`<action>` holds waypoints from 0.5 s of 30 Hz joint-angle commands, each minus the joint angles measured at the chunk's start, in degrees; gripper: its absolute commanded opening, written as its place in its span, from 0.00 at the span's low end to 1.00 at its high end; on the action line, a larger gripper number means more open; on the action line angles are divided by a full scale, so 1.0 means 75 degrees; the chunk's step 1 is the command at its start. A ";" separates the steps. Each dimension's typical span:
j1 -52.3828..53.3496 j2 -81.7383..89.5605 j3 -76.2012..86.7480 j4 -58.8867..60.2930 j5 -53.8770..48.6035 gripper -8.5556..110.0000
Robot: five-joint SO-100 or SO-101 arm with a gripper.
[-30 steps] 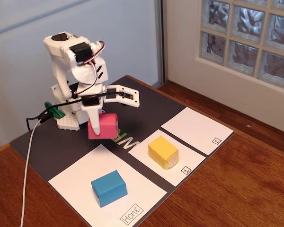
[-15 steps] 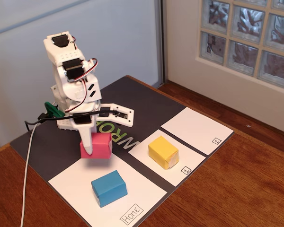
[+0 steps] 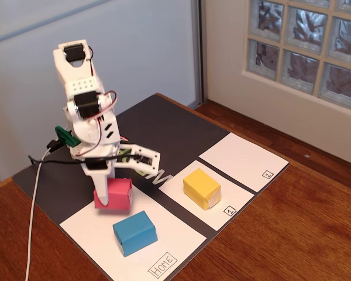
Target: Move box red to home
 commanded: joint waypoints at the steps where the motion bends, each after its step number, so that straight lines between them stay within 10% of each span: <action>1: 0.0094 -0.0047 -0.0012 -0.0152 -0.0070 0.07; 15: 0.0117 0.0082 -0.0047 -0.0352 -0.0117 0.43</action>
